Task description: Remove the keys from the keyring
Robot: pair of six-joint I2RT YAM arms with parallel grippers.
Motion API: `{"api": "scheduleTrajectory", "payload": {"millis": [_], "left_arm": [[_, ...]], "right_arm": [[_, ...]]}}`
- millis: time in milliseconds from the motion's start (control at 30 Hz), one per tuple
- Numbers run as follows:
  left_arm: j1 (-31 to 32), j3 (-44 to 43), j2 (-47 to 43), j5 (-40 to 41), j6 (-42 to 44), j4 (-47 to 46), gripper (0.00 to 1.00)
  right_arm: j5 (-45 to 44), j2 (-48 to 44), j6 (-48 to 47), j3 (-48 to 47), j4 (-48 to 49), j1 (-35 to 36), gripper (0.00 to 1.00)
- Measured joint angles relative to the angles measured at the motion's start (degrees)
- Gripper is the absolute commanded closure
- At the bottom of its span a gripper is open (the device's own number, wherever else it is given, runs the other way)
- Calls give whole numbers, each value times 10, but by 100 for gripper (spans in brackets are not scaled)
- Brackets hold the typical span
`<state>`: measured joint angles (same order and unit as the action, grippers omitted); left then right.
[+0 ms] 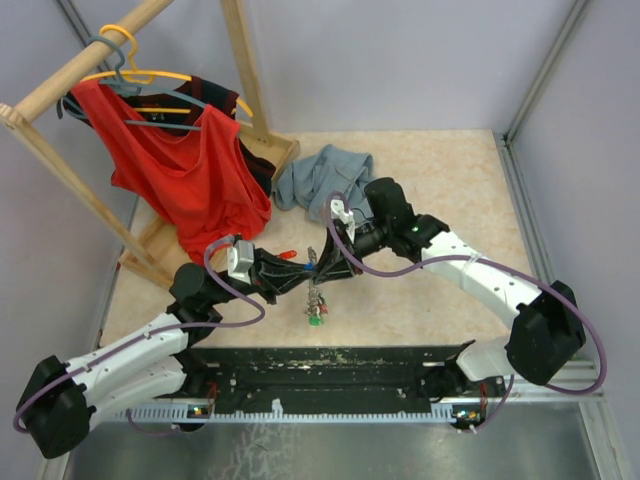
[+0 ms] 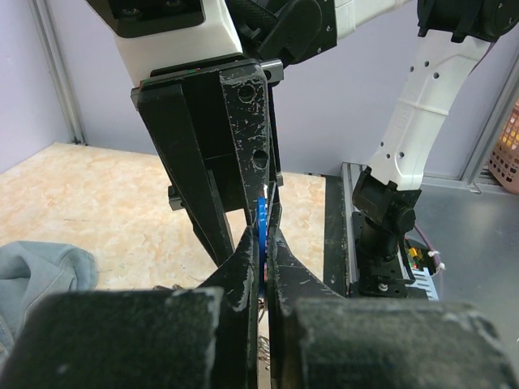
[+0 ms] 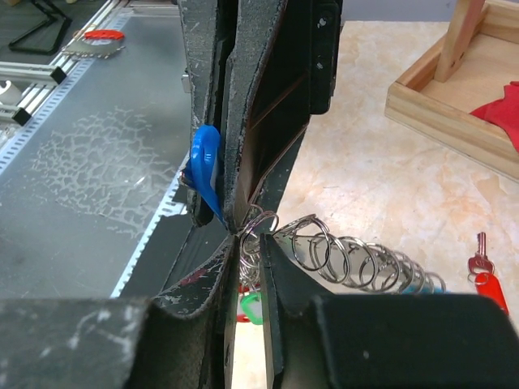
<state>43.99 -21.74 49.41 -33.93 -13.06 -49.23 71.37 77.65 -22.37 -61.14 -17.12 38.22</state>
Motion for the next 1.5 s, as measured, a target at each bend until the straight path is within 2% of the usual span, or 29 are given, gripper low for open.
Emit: {"api": "scheduleTrajectory", "payload": {"millis": [533,1000,1167,1500], "left_arm": [[0,0,2,0,-2,0,100],[0,0,7,-2,-5,-10,100],[0,0,11,-3,-7,-14,100],[0,0,14,-7,-11,-17,100]], "right_arm": [[-43,0,16,0,9,4,83],[-7,0,-32,0,-25,4,82],[0,0,-52,0,-39,5,90],[3,0,-58,0,-47,6,91]]}}
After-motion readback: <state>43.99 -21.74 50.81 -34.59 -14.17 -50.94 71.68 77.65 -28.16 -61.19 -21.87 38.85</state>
